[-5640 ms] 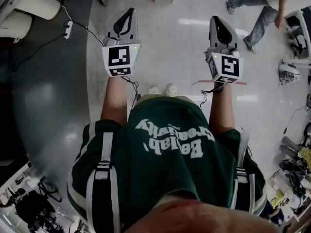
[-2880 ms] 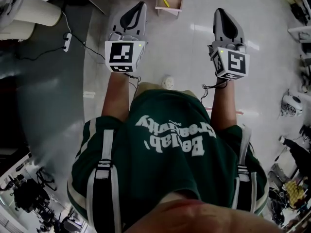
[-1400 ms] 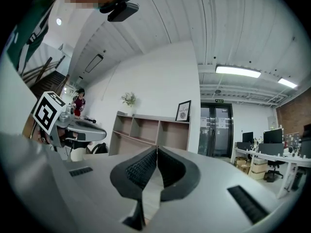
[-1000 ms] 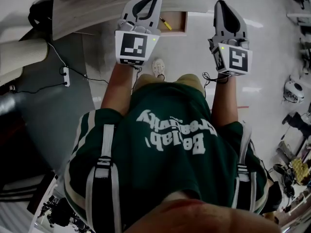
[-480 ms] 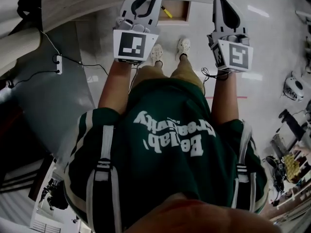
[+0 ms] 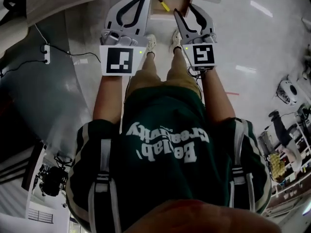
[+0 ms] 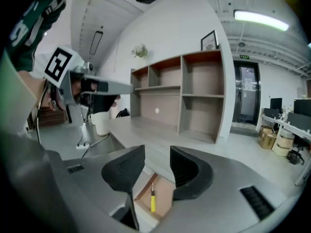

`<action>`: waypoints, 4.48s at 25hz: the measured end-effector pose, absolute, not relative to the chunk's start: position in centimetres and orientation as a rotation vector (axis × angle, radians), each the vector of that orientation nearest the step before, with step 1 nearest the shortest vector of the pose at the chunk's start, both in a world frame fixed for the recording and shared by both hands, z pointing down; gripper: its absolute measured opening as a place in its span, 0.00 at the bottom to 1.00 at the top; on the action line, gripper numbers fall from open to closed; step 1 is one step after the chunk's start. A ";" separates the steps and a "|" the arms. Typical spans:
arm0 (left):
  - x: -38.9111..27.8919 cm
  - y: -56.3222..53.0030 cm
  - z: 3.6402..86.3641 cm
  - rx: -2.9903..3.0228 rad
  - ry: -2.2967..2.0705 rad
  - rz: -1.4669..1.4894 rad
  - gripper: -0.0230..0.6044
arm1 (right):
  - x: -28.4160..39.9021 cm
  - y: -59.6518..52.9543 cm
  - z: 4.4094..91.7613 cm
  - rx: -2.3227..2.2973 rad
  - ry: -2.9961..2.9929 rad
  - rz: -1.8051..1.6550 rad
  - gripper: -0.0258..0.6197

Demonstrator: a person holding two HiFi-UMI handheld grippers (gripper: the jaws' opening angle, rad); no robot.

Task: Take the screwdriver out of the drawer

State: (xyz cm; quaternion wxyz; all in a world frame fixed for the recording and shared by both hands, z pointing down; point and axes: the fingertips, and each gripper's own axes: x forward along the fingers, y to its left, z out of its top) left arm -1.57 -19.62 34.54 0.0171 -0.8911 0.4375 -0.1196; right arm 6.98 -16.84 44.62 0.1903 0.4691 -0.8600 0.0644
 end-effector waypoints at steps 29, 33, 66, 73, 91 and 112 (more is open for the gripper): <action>-6.8 -22.7 49.2 -2.854 1.545 -0.348 0.07 | 2.0 -19.6 77.0 1.144 -1.990 0.400 0.36; -7.2 -22.2 50.2 -2.858 1.564 -0.326 0.07 | 1.5 -19.6 79.0 1.102 -1.954 0.379 0.35; -9.2 -22.0 51.4 -2.876 1.575 -0.311 0.07 | 1.0 -20.7 80.1 1.063 -1.882 0.346 0.17; -8.7 -21.6 49.4 -2.878 1.541 -0.284 0.07 | 1.9 -19.6 77.1 1.112 -1.890 0.358 0.17; -7.6 -18.8 38.0 -2.878 1.374 -0.203 0.07 | 3.0 -15.9 57.4 1.373 -1.995 0.367 0.17; -2.0 -10.4 21.5 -2.843 1.302 -0.087 0.07 | 7.8 -8.7 30.7 1.648 -2.223 0.201 0.17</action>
